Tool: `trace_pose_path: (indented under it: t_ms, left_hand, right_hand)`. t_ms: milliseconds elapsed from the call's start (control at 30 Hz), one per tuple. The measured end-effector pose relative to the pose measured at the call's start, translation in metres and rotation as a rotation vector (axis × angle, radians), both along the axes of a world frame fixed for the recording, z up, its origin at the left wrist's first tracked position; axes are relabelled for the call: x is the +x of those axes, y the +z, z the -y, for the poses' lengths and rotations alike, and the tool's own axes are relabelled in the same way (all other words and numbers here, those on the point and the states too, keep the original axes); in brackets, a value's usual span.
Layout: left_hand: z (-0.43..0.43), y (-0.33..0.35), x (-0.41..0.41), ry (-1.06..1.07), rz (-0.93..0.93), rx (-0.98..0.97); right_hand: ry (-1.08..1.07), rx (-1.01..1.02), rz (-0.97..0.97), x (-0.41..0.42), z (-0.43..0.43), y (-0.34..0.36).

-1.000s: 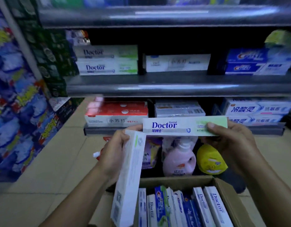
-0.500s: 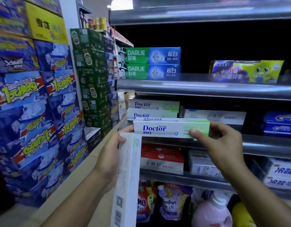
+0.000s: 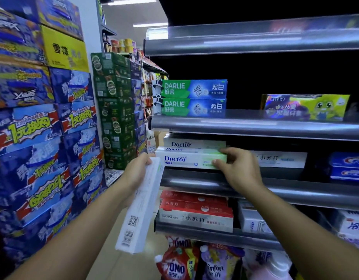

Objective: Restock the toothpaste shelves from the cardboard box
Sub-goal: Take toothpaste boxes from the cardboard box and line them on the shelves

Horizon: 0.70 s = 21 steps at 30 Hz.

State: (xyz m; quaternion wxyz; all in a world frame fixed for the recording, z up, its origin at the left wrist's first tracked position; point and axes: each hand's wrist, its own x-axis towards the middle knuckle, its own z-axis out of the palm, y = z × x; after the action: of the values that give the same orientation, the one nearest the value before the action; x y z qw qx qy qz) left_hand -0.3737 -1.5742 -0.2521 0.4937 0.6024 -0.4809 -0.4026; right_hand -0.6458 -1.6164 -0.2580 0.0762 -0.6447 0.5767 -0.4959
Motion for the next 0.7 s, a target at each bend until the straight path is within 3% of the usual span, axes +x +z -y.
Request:
trace_pose_path:
  t_ms: [133,500,600,700]
  left_hand:
    - [0.003,-0.015,0.001,-0.011,0.086,-0.01]
    - [-0.003,-0.018,0.002,-0.099,0.149,-0.065]
    - [-0.006,-0.015,0.002,0.013,0.054,-0.154]
    - [-0.01,-0.011,0.0,0.064,-0.097,-0.117]
  right_hand:
    - [-0.006,0.093,-0.122,-0.001,0.0,-0.013]
    - [-0.018,0.04,-0.1,-0.001,-0.014,-0.023]
    - [-0.036,-0.151,-0.164,0.003,-0.042,-0.023]
    - [0.224,-0.367,-0.373,0.017,-0.087,-0.031]
